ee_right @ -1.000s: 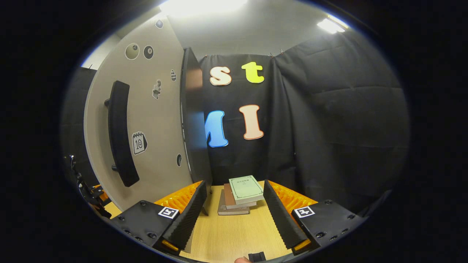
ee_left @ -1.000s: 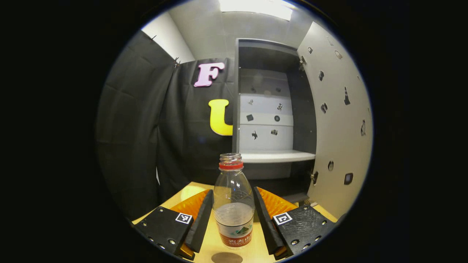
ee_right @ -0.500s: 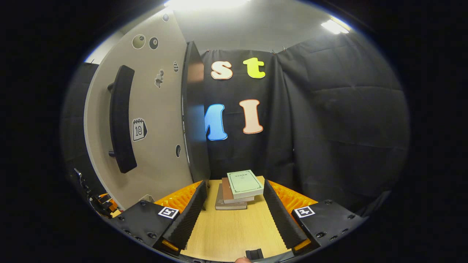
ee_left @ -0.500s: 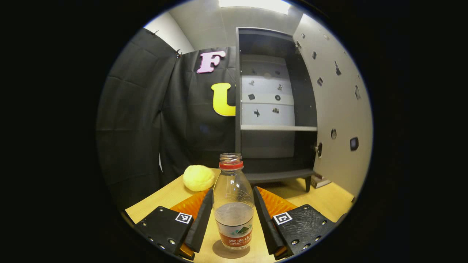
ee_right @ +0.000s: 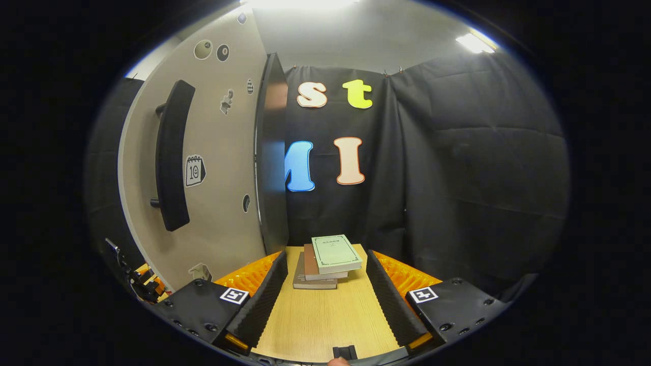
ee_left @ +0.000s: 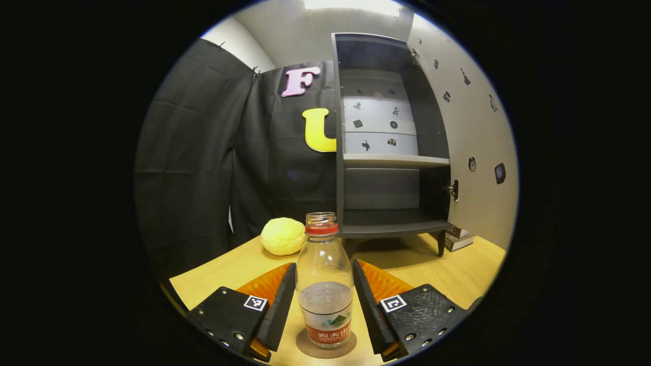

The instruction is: Open the cabinet door with the right hand, grasp the bottle in the cabinet with the left hand and place it on the coaster, then close the cabinet door with the right hand.

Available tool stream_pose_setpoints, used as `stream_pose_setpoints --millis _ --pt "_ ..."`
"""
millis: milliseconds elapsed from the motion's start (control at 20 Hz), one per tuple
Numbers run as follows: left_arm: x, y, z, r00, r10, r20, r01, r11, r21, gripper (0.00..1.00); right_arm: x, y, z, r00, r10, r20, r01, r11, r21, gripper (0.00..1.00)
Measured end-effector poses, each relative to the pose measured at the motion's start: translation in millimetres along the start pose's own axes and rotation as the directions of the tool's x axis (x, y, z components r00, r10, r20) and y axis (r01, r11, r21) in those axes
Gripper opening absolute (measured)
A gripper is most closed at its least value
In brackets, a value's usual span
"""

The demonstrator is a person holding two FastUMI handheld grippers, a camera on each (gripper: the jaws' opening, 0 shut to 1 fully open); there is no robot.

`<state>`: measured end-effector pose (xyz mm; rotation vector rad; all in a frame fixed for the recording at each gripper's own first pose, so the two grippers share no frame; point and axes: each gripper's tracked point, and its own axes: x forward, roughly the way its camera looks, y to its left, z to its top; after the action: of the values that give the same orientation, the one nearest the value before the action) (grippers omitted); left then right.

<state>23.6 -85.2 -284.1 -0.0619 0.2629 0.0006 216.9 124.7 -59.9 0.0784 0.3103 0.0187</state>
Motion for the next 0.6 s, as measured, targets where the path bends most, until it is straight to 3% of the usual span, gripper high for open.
stream_pose_setpoints --millis 100,150,250,600 --pt "1 1 -1 1.000 0.006 -0.020 -0.006 1.000 0.003 0.64 1 2 2 1.000 0.004 0.008 -0.004 1.000 0.004 0.94" --pt "0 1 -1 1.000 0.009 -0.027 -0.009 1.000 0.003 0.64 2 3 3 1.000 0.008 0.010 -0.008 1.000 0.008 0.99" --pt "0 1 5 0.999 0.022 -0.032 -0.022 1.000 0.009 0.66 5 4 6 1.000 0.012 0.016 -0.013 1.000 0.015 0.99" --pt "-21 4 70 0.999 0.046 0.013 -0.046 0.999 0.016 0.66 11 13 27 0.997 0.064 0.050 -0.067 0.996 0.065 0.99"
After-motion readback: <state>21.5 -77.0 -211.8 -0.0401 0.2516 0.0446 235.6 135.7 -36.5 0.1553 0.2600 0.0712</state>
